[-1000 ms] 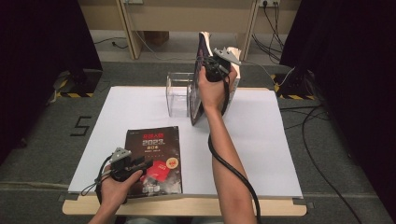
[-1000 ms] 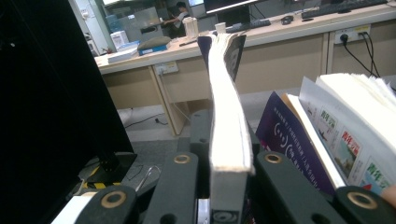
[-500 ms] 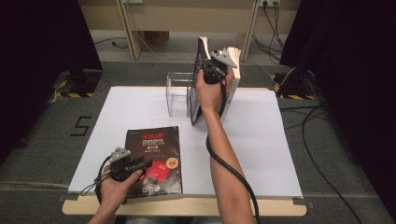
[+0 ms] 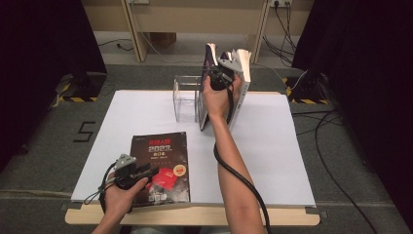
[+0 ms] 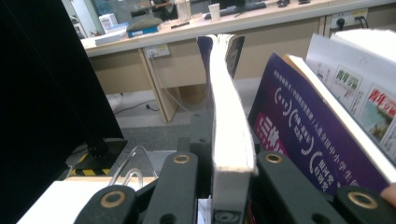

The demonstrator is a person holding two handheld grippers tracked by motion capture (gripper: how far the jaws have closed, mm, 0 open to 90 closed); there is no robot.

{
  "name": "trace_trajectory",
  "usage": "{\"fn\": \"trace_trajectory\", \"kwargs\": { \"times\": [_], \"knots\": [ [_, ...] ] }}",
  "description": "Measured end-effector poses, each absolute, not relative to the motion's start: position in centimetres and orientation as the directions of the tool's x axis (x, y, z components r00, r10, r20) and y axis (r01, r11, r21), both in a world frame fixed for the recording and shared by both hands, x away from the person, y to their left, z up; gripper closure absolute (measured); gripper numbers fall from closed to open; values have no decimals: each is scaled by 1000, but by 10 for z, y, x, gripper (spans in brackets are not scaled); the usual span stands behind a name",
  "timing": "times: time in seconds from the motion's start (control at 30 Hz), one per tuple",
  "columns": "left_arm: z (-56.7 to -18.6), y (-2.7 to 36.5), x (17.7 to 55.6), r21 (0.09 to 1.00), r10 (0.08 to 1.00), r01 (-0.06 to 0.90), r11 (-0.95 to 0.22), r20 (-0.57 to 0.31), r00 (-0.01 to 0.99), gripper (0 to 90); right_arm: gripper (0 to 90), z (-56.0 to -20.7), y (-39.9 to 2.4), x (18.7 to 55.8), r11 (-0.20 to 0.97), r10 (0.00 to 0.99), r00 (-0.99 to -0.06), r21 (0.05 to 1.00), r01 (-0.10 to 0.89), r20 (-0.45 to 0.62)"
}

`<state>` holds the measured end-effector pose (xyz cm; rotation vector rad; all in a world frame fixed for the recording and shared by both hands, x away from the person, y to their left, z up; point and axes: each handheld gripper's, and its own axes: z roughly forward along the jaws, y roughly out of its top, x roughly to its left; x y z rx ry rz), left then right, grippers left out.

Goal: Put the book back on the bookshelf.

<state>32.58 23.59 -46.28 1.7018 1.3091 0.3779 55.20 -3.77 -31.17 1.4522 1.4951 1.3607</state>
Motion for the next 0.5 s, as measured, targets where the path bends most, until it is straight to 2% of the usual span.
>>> {"fn": "trace_trajectory", "kwargs": {
  "times": [0.3,0.5],
  "knots": [
    [-463,235,325,804,878,594,-7,-280,389,548,821,-317,-36,557,-114,968,-177,942,316,177],
    [-463,235,325,806,878,592,-9,-277,391,548,764,-316,-37,556,-86,976,-166,946,312,144]
  ]
}}
